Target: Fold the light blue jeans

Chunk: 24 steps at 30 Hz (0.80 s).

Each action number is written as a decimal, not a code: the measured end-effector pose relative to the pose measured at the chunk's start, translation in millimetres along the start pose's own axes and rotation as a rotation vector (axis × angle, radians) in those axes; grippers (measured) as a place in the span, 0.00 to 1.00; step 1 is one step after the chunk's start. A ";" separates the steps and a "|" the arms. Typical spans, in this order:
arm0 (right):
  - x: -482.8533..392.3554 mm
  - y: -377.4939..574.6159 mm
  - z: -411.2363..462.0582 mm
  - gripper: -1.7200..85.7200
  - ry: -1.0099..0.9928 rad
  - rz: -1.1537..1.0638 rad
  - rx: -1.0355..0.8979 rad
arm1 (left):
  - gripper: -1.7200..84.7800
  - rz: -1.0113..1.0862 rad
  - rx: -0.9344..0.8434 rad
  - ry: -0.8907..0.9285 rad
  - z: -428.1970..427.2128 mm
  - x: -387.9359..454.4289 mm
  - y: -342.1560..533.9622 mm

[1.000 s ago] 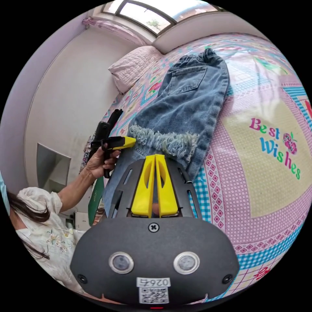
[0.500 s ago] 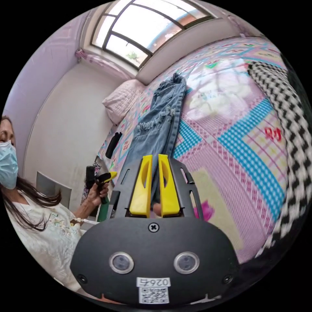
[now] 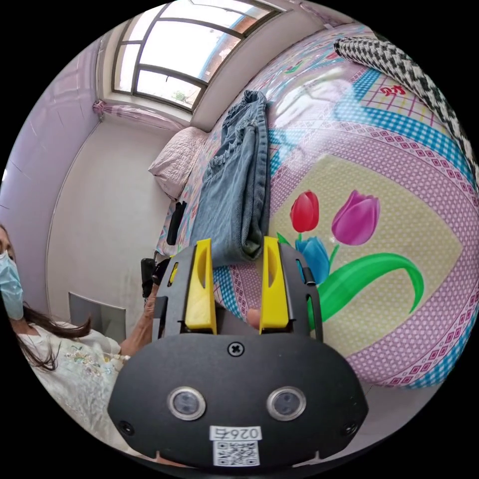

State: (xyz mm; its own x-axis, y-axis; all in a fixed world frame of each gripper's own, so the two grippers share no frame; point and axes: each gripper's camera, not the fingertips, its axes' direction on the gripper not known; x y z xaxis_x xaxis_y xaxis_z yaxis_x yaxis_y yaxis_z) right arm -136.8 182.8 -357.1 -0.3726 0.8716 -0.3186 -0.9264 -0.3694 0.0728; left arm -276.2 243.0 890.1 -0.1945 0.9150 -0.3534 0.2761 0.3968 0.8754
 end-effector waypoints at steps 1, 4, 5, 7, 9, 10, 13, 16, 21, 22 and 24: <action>1.3 -2.9 1.4 0.12 0.006 -0.003 0.001 | 0.15 -0.010 -0.014 -0.011 0.1 -2.2 -4.6; 11.3 -20.6 8.4 0.09 0.007 -0.011 -0.022 | 0.11 -0.048 -0.055 -0.038 -3.4 -10.7 -14.0; 15.3 -27.9 10.0 0.08 0.014 -0.010 -0.039 | 0.09 -0.054 -0.072 -0.028 -5.2 -13.8 -17.2; 21.5 -37.5 10.2 0.05 0.036 -0.012 -0.075 | 0.07 -0.070 -0.073 0.022 -11.2 -18.1 -20.4; 30.7 -45.7 1.5 0.04 -0.004 -0.004 -0.073 | 0.07 -0.075 -0.061 0.050 -18.1 -19.0 -19.9; 32.4 -47.1 -1.5 0.04 -0.010 -0.004 -0.069 | 0.06 -0.075 -0.050 0.062 -23.4 -18.4 -18.1; 38.4 -49.8 -19.3 0.04 -0.034 -0.009 -0.055 | 0.06 -0.068 -0.030 0.114 -40.8 -16.2 -11.6; 41.9 -43.0 -37.9 0.04 -0.058 -0.021 -0.077 | 0.06 -0.066 -0.039 0.160 -60.3 -14.5 3.3; 51.4 10.6 -81.6 0.04 -0.102 -0.006 -0.142 | 0.05 -0.101 -0.103 0.274 -91.4 -16.5 50.5; 52.8 19.0 -87.3 0.04 -0.108 0.000 -0.152 | 0.05 -0.109 -0.129 0.303 -99.9 -15.8 64.2; 56.7 54.2 -111.6 0.04 -0.142 0.032 -0.194 | 0.05 -0.120 -0.162 0.349 -114.8 -11.6 84.8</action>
State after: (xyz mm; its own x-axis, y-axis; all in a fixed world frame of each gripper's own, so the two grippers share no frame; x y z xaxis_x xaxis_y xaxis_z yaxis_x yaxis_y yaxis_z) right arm -202.1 176.2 -476.7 -0.4184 0.8899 -0.1819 -0.8913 -0.4408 -0.1063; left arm -358.6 257.7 1006.4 -0.5322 0.7720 -0.3475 0.0858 0.4575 0.8851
